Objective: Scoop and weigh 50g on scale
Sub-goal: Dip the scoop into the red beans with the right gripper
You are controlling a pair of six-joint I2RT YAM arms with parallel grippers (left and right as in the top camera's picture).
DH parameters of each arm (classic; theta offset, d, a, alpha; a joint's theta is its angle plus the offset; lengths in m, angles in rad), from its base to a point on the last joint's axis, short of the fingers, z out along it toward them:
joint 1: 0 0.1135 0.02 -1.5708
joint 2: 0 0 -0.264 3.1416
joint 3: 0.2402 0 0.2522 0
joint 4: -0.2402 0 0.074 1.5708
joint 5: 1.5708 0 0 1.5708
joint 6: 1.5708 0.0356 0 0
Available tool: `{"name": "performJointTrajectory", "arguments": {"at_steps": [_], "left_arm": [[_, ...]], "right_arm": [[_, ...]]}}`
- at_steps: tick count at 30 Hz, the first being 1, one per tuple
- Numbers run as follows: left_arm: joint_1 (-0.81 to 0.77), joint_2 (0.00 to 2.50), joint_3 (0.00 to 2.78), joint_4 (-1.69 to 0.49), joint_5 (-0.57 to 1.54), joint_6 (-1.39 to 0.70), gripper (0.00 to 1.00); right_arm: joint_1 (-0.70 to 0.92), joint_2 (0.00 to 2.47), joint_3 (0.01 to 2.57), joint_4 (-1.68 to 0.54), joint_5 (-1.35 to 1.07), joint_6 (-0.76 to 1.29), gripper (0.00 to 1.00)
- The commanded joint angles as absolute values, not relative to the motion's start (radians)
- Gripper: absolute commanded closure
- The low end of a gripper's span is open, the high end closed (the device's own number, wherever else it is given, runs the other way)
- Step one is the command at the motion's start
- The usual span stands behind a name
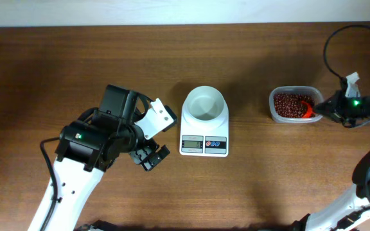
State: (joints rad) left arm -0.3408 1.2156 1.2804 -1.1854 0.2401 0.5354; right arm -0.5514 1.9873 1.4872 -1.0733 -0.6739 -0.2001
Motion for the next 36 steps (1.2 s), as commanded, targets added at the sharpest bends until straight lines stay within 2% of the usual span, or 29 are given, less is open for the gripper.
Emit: {"name": "performJointTrajectory", "arguments": {"at_steps": [1, 11, 14, 16, 20, 22, 23, 25, 36], "left_arm": [[-0.337, 1.214, 1.293, -1.184, 0.258, 0.554, 0.01], [-0.337, 1.214, 1.293, -1.184, 0.258, 0.554, 0.01], [-0.337, 1.214, 1.293, -1.184, 0.258, 0.554, 0.01], [-0.337, 1.214, 1.293, -1.184, 0.258, 0.554, 0.01], [-0.337, 1.214, 1.293, -1.184, 0.258, 0.554, 0.01], [-0.337, 1.214, 1.293, -1.184, 0.258, 0.554, 0.01], [-0.337, 1.214, 1.293, -1.184, 0.258, 0.554, 0.01], [-0.337, 1.214, 1.293, -1.184, 0.258, 0.554, 0.01], [-0.337, 1.214, 1.293, -1.184, 0.258, 0.554, 0.01]], "right_arm": [[-0.605, 2.004, 1.474, -1.089, -0.780, -0.240, 0.96], [-0.637, 2.004, 1.474, -1.111, -0.867, -0.266, 0.96], [-0.637, 2.004, 1.474, -1.132, -0.957, -0.318, 0.96], [-0.637, 2.004, 1.474, -1.137, -0.863, -0.332, 0.96], [-0.637, 2.003, 1.474, -1.151, -1.031, -0.389, 0.96], [-0.637, 2.003, 1.474, -1.145, -0.855, -0.337, 0.96], [-0.637, 2.003, 1.474, -1.145, -0.851, -0.314, 0.96], [-0.637, 2.003, 1.474, -1.150, -0.985, -0.386, 0.96], [-0.671, 2.003, 1.474, -1.206, -1.116, -0.390, 0.96]]}}
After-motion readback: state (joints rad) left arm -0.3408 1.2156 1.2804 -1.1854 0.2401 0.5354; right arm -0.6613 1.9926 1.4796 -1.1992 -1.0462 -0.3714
